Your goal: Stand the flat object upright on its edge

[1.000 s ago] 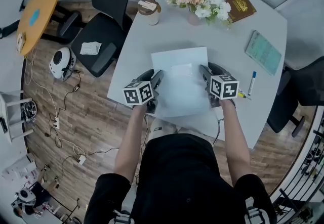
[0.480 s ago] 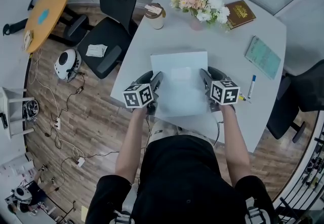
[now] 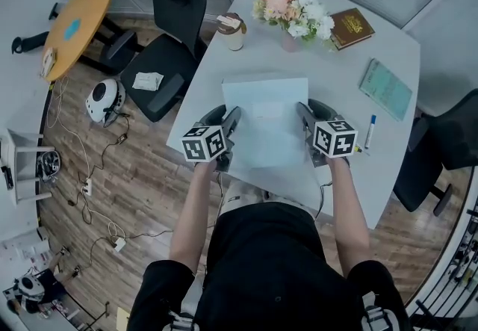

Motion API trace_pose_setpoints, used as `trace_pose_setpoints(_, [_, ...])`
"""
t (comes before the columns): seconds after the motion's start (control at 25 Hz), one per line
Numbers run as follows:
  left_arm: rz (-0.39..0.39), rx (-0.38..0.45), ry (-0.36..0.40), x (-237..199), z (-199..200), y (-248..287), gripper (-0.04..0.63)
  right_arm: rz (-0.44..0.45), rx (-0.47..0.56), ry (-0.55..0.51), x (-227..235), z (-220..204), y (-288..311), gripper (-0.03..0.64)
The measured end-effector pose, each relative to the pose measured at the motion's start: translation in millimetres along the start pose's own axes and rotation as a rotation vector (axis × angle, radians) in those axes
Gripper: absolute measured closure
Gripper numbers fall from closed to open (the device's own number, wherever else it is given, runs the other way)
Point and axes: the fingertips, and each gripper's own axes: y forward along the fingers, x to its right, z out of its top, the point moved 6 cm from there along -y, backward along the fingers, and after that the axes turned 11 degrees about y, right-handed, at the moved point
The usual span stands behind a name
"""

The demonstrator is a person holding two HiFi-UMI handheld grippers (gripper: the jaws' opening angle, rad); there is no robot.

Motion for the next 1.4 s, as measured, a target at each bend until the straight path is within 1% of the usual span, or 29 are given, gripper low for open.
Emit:
trace_pose_setpoints(0.44, [0.005,0.067,0.022,10,20,-11,0.402,0.01,0.035,-0.056,-10,20,-13,0.477])
trace_pose_setpoints(0.8, [-0.019,0.111,0.077,17,43,-10,0.403,0.004,0.074,-0.09,-10,38,-20,0.483])
trace_pose_setpoints(1.04, [-0.018,0.131,0.118,17,59,-9,0.403,0.002,0.095,-0.116,-13,51,-20,0.486])
trace_pose_setpoints(1.28, [-0.029,0.133,0.158,17,70,-2,0.407,-0.007,0.106,-0.149,-11,62,-19,0.489])
trace_pose_setpoints(1.4, [-0.023,0.134,0.18,17,74,2,0.407,-0.015,0.112,-0.168,-9,65,-18,0.491])
